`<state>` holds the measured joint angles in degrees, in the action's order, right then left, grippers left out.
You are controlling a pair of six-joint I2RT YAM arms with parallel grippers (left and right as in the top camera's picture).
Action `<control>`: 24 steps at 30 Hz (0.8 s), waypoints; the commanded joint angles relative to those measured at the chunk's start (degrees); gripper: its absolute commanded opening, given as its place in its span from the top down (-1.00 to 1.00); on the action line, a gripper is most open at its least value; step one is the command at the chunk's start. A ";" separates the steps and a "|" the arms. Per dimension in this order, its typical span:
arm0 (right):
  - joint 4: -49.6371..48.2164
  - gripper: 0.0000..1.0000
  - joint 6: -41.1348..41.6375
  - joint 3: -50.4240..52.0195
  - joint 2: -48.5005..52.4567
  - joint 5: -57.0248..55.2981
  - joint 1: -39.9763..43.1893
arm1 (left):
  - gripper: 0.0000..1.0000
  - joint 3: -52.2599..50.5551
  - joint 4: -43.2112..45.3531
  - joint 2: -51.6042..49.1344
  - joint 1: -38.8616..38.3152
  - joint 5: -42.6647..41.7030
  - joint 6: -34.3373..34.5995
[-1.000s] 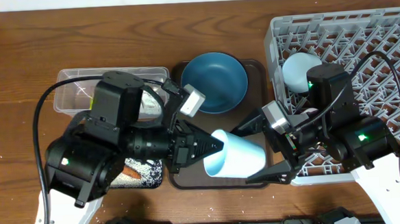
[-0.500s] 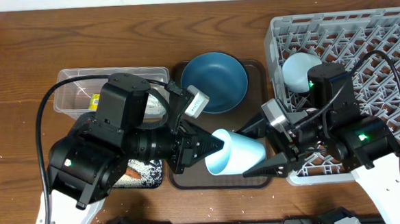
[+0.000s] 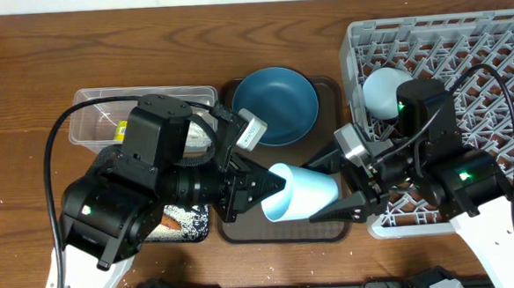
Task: Sort waste into correct bins and load items into the dishwasher rack
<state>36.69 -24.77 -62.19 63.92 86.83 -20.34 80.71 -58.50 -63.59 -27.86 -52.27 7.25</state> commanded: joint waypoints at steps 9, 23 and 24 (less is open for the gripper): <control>-12.15 -0.01 15.47 -0.66 -0.11 2.34 3.13 | 0.85 -0.02 -4.66 -0.39 -0.48 6.73 -0.15; -26.32 -0.01 28.85 -0.66 -0.11 2.34 3.89 | 0.85 -0.02 -4.94 -0.39 -0.48 6.73 -0.15; -27.06 -0.01 29.40 -0.66 -0.11 2.34 3.89 | 0.85 -0.02 -4.94 -0.39 -0.48 6.73 -0.15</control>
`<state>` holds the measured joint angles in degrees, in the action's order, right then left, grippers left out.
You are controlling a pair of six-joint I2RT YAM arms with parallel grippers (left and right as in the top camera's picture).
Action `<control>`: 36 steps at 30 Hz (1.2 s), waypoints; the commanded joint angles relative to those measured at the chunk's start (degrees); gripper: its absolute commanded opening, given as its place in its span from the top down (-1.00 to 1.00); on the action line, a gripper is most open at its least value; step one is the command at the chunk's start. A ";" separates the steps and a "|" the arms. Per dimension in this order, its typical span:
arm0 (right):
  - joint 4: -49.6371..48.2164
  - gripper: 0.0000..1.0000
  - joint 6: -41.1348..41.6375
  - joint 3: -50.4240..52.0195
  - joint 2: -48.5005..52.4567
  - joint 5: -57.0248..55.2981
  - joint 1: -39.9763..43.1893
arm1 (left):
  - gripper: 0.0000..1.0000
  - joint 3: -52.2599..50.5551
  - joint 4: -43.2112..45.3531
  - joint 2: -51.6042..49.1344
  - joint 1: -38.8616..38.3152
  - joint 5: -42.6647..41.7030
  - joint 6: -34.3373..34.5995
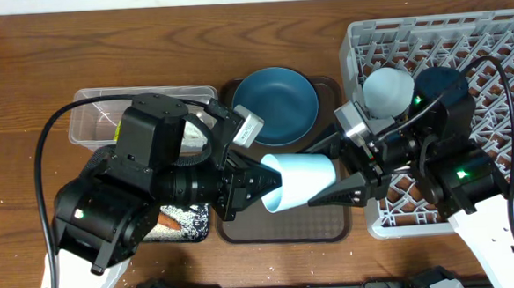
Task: Sort waste into correct bins and load items into the dishwasher rack
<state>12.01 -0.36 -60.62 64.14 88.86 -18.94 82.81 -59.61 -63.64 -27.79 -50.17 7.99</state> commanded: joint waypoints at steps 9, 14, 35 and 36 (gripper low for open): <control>-10.05 -0.03 11.21 -2.23 -0.35 -0.09 3.02 | 0.84 -2.12 -3.80 -0.35 -0.55 4.85 -0.92; -13.31 -0.03 14.58 -2.23 -0.35 -0.11 3.98 | 0.72 -2.12 -3.80 -0.35 -0.55 4.85 -0.90; -2.03 0.05 16.63 -2.23 -0.37 0.35 11.69 | 0.46 -2.12 -5.44 -0.35 -0.55 9.33 -0.90; -0.98 0.05 16.63 -2.23 -0.37 0.35 12.68 | 0.46 -2.12 -5.66 -0.35 -0.55 9.35 -0.90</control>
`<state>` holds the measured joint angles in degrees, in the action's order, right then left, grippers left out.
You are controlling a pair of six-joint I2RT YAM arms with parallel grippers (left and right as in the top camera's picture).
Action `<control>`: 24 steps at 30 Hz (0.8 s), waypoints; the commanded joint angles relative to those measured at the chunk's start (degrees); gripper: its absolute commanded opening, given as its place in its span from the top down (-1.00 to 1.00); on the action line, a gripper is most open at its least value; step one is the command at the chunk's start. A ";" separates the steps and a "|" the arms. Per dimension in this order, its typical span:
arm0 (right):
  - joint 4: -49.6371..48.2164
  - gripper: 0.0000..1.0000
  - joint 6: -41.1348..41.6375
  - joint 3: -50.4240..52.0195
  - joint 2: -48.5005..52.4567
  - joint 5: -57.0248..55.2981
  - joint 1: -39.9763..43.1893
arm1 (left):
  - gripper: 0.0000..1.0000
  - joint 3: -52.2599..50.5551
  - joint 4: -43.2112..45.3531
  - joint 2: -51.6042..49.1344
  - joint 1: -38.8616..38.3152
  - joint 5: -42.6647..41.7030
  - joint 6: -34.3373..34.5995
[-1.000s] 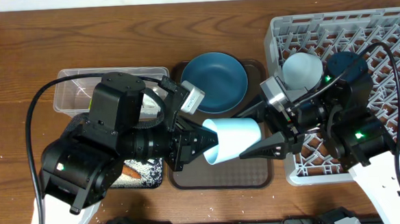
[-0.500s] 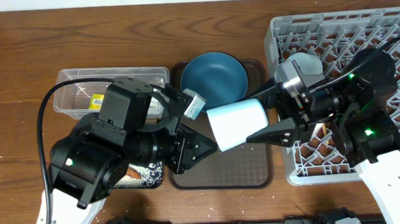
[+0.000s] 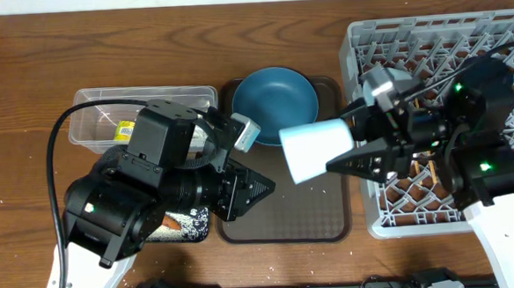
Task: Sort waste into correct bins and load items into the dishwasher rack
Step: 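Pull the light-blue cup right from the left gripper toward the rack, then lower the light-blue cup upside down into the rack with the right gripper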
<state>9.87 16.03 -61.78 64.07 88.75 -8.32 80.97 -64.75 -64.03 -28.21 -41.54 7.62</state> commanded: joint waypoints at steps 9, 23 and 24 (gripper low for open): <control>18.91 0.05 0.22 -1.07 -0.31 -14.84 12.68 | 0.46 -0.28 -1.22 0.04 -0.13 2.43 -0.52; 50.07 0.19 -4.52 -1.36 -2.16 -67.01 16.59 | 0.46 -0.28 -2.25 0.04 -0.13 5.01 -0.52; 51.52 0.19 -4.50 -1.44 -2.64 -68.78 16.61 | 0.46 -0.28 -2.27 0.02 -0.13 5.01 -0.52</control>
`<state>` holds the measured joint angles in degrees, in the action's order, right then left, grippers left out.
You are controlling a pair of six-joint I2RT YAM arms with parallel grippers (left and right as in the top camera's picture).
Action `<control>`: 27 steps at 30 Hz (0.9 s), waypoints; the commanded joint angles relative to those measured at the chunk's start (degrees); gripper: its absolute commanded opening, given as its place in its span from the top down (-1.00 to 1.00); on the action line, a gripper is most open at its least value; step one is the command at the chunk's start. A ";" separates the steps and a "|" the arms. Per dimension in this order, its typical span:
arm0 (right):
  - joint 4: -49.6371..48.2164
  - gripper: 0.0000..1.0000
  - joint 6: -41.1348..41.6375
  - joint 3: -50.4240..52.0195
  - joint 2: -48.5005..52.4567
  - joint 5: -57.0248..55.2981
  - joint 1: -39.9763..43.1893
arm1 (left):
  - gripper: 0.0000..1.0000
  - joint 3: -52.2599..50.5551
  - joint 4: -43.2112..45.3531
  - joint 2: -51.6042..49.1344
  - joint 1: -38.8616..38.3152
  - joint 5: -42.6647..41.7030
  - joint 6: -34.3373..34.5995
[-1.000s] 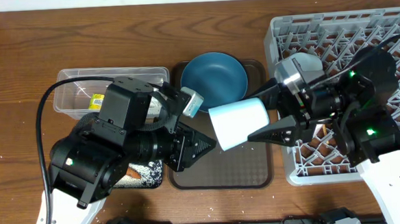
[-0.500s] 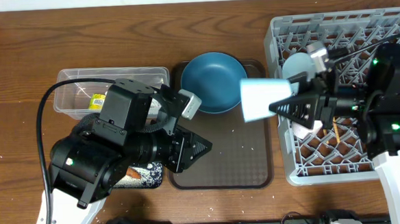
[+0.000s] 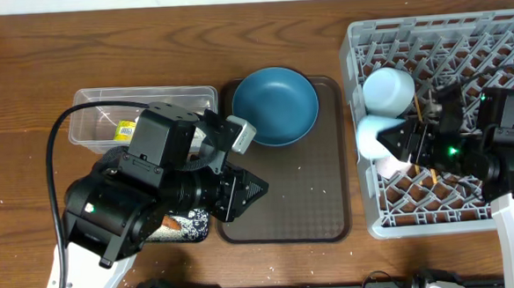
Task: Sort waste into correct bins and load items into the dishwasher rack
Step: 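Lower the light-blue cup upside down into the rack with the right gripper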
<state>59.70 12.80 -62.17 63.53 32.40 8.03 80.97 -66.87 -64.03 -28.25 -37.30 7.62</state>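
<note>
A pale blue cup (image 3: 371,136) lies on its side over the left part of the grey dishwasher rack (image 3: 498,43), and my right gripper (image 3: 391,142) is shut on it. A second pale blue cup (image 3: 388,88) sits in the rack just behind it. The dark blue bowl (image 3: 275,105) rests at the back of the brown tray (image 3: 287,208). My left gripper (image 3: 256,188) hovers over the tray's left side, open and holding nothing.
Behind the left arm stands a clear plastic container (image 3: 96,108) with a yellow item (image 3: 126,129) inside. A dark bin with food scraps (image 3: 180,224) shows partly under the left arm. Crumbs lie scattered on the tray.
My right gripper has moved the cup to the right, from above the tray's right side to over the rack's left part. The left arm has barely shifted.
At first both grippers held the cup over the front of the tray, the left at its rim and the right at its base. Then the left gripper had let go and the right alone held the cup higher. Now the cup is over the rack.
</note>
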 commanded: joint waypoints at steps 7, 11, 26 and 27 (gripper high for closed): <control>8.52 0.25 -1.27 -2.29 -5.81 -22.62 0.26 | 0.47 -0.28 -0.37 -0.33 -0.09 0.72 -0.48; 13.51 0.28 -0.20 -3.21 -6.27 -29.83 0.26 | 0.46 -0.28 -0.39 -0.94 -0.09 0.72 -0.28; 12.46 0.28 3.06 -3.17 2.75 -39.47 0.26 | 0.46 -0.31 -0.42 -5.77 -0.13 0.72 -0.31; 12.22 0.27 3.06 -3.17 3.61 -39.45 0.26 | 0.46 -0.31 -0.42 -6.10 -0.13 0.72 -0.31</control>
<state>72.44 14.72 -64.07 65.23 -5.54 8.03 80.97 -67.09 -69.23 -28.25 -37.06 7.64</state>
